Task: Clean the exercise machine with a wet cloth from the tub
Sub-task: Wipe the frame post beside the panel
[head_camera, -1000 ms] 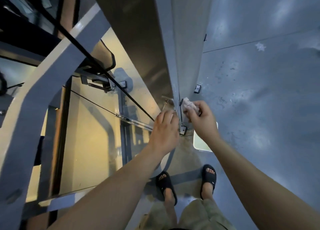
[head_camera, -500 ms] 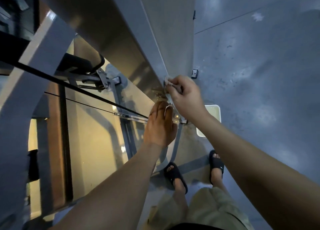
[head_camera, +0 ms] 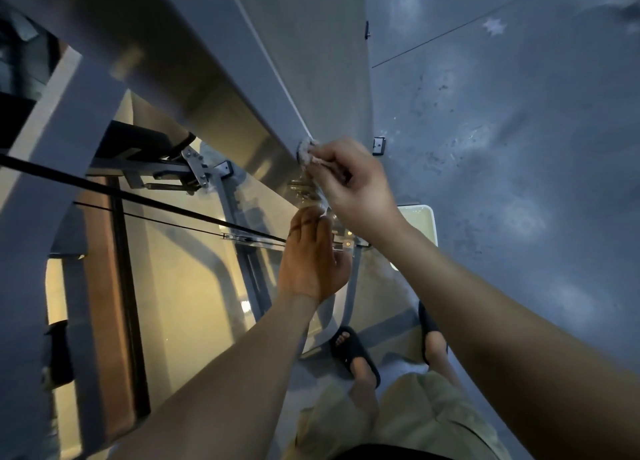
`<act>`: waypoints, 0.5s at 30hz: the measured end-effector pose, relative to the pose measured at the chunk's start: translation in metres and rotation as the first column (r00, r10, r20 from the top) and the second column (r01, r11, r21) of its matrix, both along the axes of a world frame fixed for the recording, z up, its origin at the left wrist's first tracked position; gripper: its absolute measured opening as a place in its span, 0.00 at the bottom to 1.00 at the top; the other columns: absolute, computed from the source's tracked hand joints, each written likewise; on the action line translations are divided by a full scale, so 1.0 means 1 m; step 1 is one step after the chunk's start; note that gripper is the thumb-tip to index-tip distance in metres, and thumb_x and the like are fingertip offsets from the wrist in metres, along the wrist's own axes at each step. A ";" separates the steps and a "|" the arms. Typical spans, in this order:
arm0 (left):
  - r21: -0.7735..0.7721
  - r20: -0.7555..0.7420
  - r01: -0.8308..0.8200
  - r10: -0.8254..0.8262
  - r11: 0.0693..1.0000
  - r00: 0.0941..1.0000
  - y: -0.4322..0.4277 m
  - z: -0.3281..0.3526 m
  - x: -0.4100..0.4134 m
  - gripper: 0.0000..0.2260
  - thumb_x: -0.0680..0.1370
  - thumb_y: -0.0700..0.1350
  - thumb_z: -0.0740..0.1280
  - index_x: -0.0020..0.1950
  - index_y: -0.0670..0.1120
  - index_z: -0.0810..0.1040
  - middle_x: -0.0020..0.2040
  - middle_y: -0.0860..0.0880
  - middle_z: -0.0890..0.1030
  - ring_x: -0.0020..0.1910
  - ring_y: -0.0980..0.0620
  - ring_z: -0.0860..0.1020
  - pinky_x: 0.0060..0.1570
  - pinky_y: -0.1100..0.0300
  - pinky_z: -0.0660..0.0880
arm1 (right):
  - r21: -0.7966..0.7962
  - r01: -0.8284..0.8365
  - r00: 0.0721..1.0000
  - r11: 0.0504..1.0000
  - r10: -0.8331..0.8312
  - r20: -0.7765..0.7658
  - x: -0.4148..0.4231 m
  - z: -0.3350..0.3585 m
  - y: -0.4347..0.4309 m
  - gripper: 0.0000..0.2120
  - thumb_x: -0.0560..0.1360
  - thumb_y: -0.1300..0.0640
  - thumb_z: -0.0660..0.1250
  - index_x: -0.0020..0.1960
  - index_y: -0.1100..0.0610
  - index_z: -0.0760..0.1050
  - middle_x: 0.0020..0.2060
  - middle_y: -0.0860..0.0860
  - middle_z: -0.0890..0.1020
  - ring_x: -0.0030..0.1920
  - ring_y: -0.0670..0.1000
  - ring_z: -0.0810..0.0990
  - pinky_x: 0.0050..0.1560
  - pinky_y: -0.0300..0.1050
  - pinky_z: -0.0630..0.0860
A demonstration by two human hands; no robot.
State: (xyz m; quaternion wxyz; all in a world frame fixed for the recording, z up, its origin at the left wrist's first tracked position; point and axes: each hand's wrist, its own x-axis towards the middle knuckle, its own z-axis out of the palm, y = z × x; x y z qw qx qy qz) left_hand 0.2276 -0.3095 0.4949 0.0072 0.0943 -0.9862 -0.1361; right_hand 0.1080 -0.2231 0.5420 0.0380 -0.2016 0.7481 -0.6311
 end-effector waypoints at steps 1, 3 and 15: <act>-0.007 0.011 -0.002 0.003 1.000 1.000 0.000 0.001 -0.001 0.24 0.71 0.50 0.63 0.62 0.38 0.74 0.65 0.39 0.71 0.70 0.38 0.67 0.71 0.49 0.69 | 0.066 -0.001 1.000 0.998 0.000 0.022 -0.003 -0.008 0.000 0.04 0.77 0.64 0.71 0.51 0.61 0.82 0.45 0.52 0.79 0.48 0.44 0.78 0.50 0.38 0.74; -0.046 0.038 0.001 0.001 0.999 0.999 -0.001 0.001 -0.002 0.23 0.71 0.53 0.61 0.59 0.39 0.76 0.65 0.40 0.70 0.71 0.39 0.67 0.71 0.47 0.70 | 0.247 -0.040 0.995 0.968 0.016 0.098 -0.010 -0.020 0.001 0.03 0.77 0.64 0.70 0.49 0.61 0.81 0.43 0.51 0.77 0.48 0.50 0.78 0.46 0.42 0.70; 0.028 0.014 0.020 -0.021 0.999 1.000 -0.003 -0.001 0.000 0.18 0.71 0.49 0.66 0.55 0.39 0.76 0.64 0.39 0.72 0.69 0.38 0.68 0.66 0.47 0.73 | 0.072 0.046 0.997 0.996 -0.051 0.058 -0.008 0.012 -0.003 0.05 0.77 0.62 0.70 0.52 0.58 0.83 0.46 0.52 0.80 0.47 0.39 0.77 0.50 0.34 0.74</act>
